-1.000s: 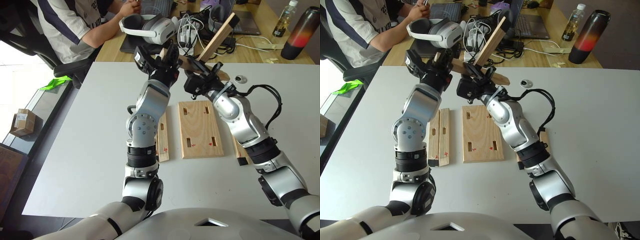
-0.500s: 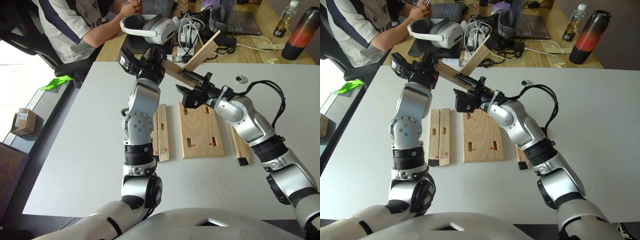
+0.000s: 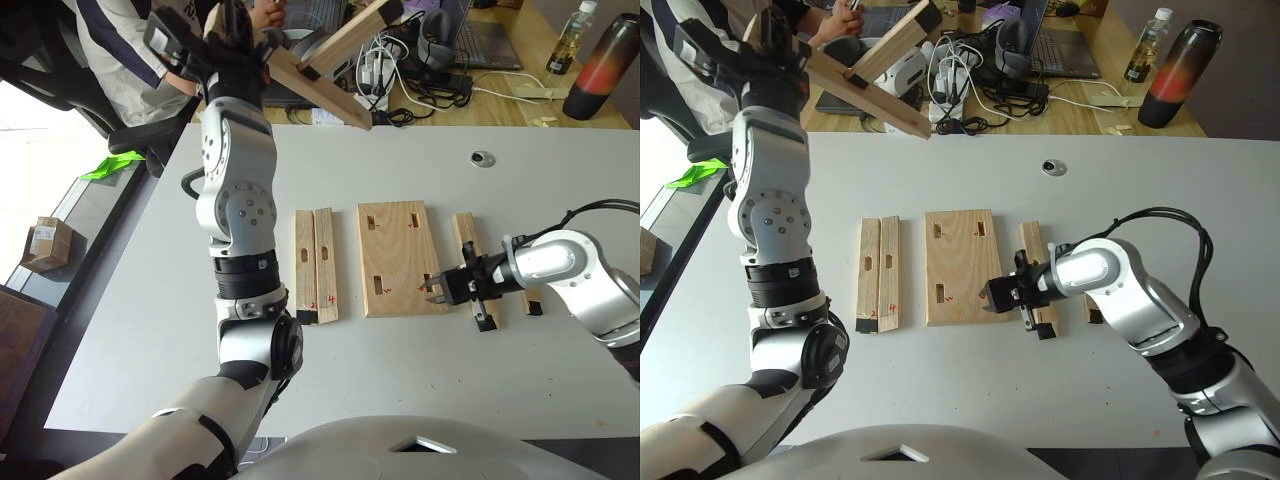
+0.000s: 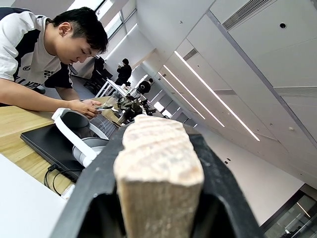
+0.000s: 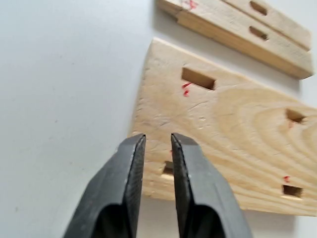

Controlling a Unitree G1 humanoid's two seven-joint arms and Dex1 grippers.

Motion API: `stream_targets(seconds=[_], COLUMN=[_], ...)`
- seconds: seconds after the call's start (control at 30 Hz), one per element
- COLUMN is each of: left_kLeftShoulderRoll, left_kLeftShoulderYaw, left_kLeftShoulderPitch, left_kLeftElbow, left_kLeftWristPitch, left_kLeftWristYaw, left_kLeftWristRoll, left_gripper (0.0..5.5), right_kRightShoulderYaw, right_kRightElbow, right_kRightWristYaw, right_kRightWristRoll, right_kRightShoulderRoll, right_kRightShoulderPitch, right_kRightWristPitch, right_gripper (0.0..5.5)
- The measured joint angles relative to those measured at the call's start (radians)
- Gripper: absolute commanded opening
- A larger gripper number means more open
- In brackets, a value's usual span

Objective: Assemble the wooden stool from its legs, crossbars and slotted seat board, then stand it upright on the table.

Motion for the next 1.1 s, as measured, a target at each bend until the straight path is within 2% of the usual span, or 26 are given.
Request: stream_targets(seconds=[0.07,0.17,0.4,0.53,0.6,0.67,0.77,0.83,0.93,1.0,1.1], left_kLeftShoulderRoll=[-0.002,0.000,0.011,0.069,0.119,0.172,0.244,0.272,0.274,0.262,0.241], left_kLeftShoulderYaw=[0.002,0.011,0.029,0.010,-0.011,-0.024,-0.032,-0.052,-0.064,-0.071,-0.086], left_kLeftShoulderPitch=[0.000,0.001,0.031,0.060,0.092,0.108,0.137,0.182,0.225,0.247,0.276], left_kLeftElbow=[-0.016,-0.038,-0.061,-0.083,-0.097,-0.106,-0.112,-0.124,-0.150,-0.151,-0.147], left_kLeftWristPitch=[0.012,0.035,0.076,0.174,0.232,0.272,0.311,0.350,0.412,0.428,0.438], left_kLeftWristYaw=[-0.005,-0.009,-0.021,-0.105,-0.192,-0.280,-0.409,-0.491,-0.539,-0.547,-0.554], left_kLeftWristRoll=[0.000,0.000,0.007,-0.004,-0.017,-0.030,-0.040,-0.055,-0.095,-0.109,-0.109], left_gripper=[1.02,1.02,1.02,1.02,1.02,1.02,1.02,1.02,1.02,1.02,1.02], right_kRightShoulderYaw=[0.071,0.125,0.163,0.152,0.092,-0.039,-0.335,-0.481,-0.572,-0.633,-0.662], right_kRightElbow=[0.002,0.003,0.182,0.259,0.244,0.131,-0.098,-0.195,-0.211,-0.162,-0.108], right_kRightWristYaw=[0.032,0.052,-0.026,-0.090,-0.109,-0.103,-0.046,0.013,0.056,0.060,0.048], right_kRightWristRoll=[-0.077,-0.152,-0.201,-0.208,-0.116,0.034,0.336,0.501,0.556,0.580,0.591], right_kRightShoulderRoll=[0.013,0.050,0.244,0.318,0.357,0.368,0.300,0.190,0.063,0.036,0.029], right_kRightShoulderPitch=[-0.020,-0.063,-0.165,-0.179,-0.114,-0.059,0.038,0.186,0.453,0.582,0.648], right_kRightWristPitch=[0.055,0.089,0.098,0.082,0.115,0.207,0.471,0.630,0.673,0.676,0.647], right_gripper=[0.05,0.00,0.00,0.00,0.00,0.00,0.00,0.00,0.00,0.00,0.00])
